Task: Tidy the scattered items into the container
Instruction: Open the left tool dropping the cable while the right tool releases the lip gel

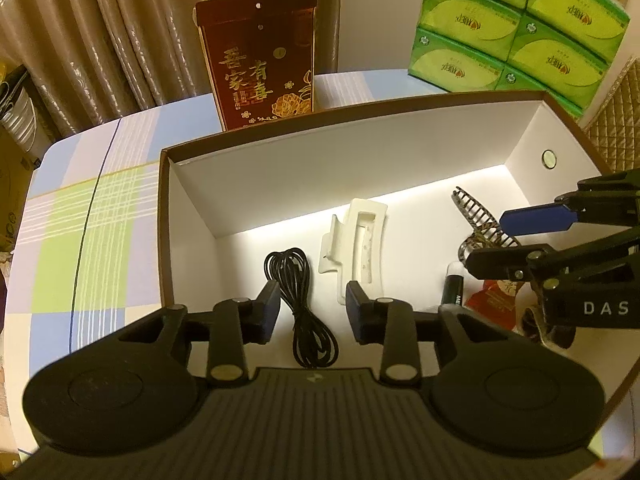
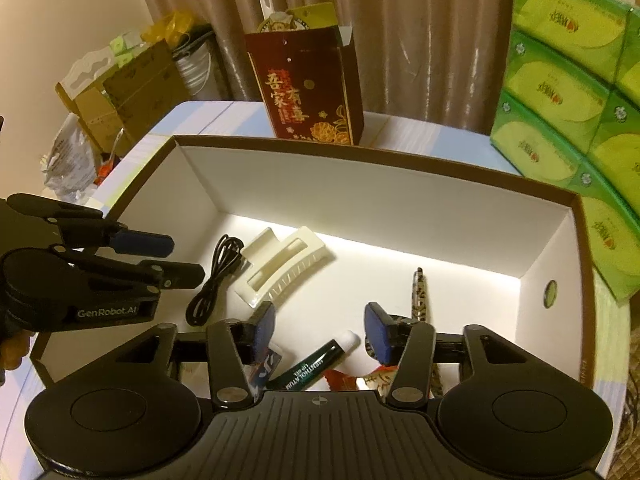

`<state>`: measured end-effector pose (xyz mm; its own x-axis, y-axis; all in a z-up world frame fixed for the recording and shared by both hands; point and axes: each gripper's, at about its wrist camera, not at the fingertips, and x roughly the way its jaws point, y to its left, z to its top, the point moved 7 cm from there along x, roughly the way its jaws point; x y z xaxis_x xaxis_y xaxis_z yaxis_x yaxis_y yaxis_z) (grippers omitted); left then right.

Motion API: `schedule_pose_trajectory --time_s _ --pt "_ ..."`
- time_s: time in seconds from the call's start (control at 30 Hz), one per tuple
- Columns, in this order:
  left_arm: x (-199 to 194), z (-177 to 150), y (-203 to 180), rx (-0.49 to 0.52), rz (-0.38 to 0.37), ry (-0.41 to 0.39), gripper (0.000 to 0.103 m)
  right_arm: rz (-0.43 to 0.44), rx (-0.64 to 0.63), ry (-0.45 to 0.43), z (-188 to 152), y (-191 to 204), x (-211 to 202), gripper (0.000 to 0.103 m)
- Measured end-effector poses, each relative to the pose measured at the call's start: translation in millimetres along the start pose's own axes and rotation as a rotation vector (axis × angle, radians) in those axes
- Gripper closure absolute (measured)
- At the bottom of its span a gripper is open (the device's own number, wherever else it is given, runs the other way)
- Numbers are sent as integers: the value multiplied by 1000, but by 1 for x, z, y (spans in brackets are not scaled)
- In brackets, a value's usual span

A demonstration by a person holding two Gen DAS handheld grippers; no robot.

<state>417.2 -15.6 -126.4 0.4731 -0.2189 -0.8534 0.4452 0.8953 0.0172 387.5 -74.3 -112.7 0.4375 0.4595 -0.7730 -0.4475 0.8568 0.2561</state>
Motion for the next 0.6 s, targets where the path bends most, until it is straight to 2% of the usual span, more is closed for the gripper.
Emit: schedule_pose_trajectory --time_s 0.07,0.17,0.23,0.3,0.37,0.43,0.6 --pt "-4 -1 0 -1 1 -5 70 -2 1 -12 0 1 -6 50" --pt "-13 -2 -1 -1 -1 -14 66 -9 3 -35 0 3 -17 39" --pt "-20 -3 -3 0 -2 -26 59 -14 -1 -51 -1 5 -25 36" --pt "-30 -4 -5 6 -6 -44 57 -20 -3 -61 -3 6 -32 34" --pt "-40 -6 -8 10 -11 -59 51 -32 -5 -70 -5 7 -39 28" --pt "-50 -9 -12 16 -11 -75 42 -41 -11 -83 -7 9 -48 25" --pt "-73 -15 -20 36 -10 -112 34 -55 -14 -115 -14 14 -69 20"
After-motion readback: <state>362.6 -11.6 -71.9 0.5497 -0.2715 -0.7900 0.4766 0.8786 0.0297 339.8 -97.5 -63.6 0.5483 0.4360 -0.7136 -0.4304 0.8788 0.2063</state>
